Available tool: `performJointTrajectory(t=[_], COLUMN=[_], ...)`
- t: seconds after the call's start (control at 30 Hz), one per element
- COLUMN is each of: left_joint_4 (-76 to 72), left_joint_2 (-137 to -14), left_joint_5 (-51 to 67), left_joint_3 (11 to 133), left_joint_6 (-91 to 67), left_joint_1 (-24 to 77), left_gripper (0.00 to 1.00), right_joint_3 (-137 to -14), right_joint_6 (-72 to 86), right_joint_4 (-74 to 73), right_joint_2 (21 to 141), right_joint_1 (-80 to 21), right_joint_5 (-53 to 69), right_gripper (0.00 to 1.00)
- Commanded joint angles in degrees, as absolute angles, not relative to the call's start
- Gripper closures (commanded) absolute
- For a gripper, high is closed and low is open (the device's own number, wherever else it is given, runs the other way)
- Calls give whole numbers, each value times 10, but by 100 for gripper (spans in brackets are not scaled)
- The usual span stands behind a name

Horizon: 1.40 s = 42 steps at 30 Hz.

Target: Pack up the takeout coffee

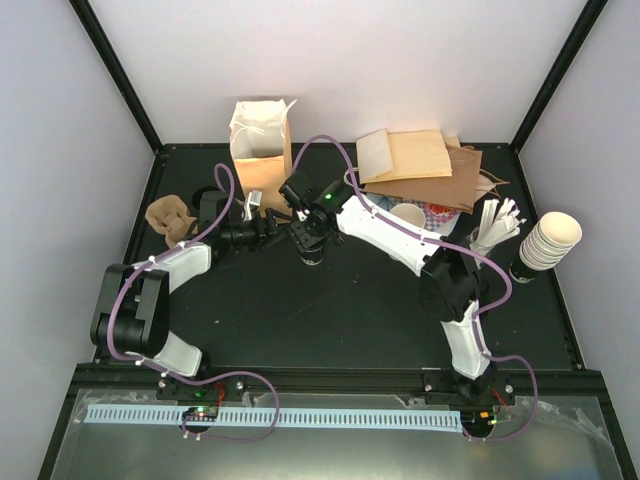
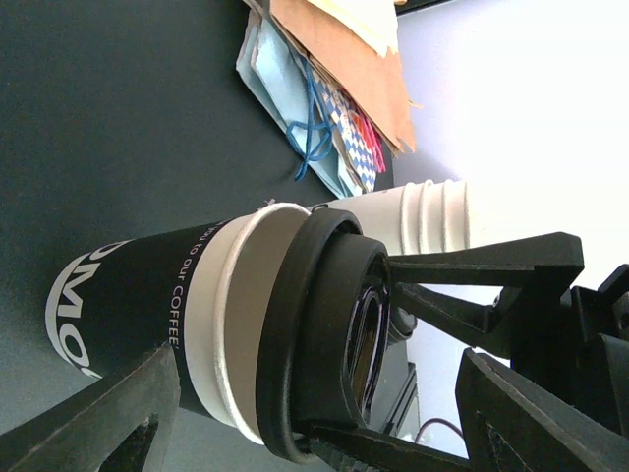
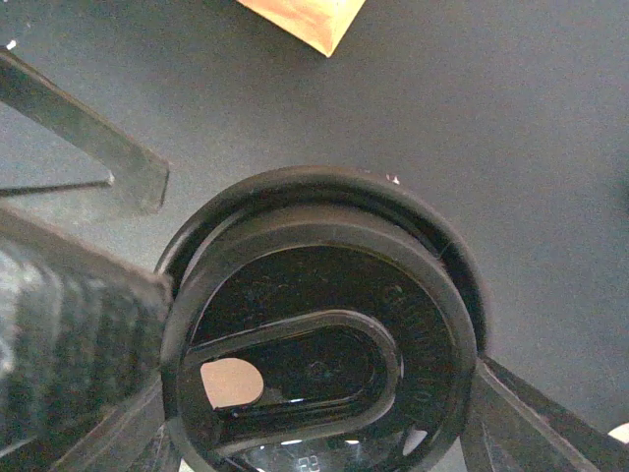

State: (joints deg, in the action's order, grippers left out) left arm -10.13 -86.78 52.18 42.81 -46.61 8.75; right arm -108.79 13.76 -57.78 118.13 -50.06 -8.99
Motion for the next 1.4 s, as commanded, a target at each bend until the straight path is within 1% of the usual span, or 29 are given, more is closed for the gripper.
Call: performJointTrajectory(t=[0.0, 0.43, 0.57, 1.0, 1.37], left_joint_4=[-136, -156, -161, -168, -171], left_joint_2=[-882, -892, -898, -907, -914], left_joint_5=[544, 549, 552, 556, 560], left_joint_3=[429, 430, 430, 429, 429], left_joint_6=[-478, -491, -492, -496, -496], left_joint_1=[90, 90, 90, 90, 90], left_gripper=[20, 20, 27, 28, 29], right_joint_3=[-1122, -1131, -1134, -1134, -1133], right_joint_6=[130, 127, 126, 121, 119], right_joint_4=[-579, -597, -602, -601, -585], right_joint_2=[1199, 1212, 1205, 1207, 1219], right_joint_1=[-497, -494, -494, -492, -483], right_joint_5=[-83, -106, -107, -102, -73], right_gripper=[32, 32, 32, 32, 32])
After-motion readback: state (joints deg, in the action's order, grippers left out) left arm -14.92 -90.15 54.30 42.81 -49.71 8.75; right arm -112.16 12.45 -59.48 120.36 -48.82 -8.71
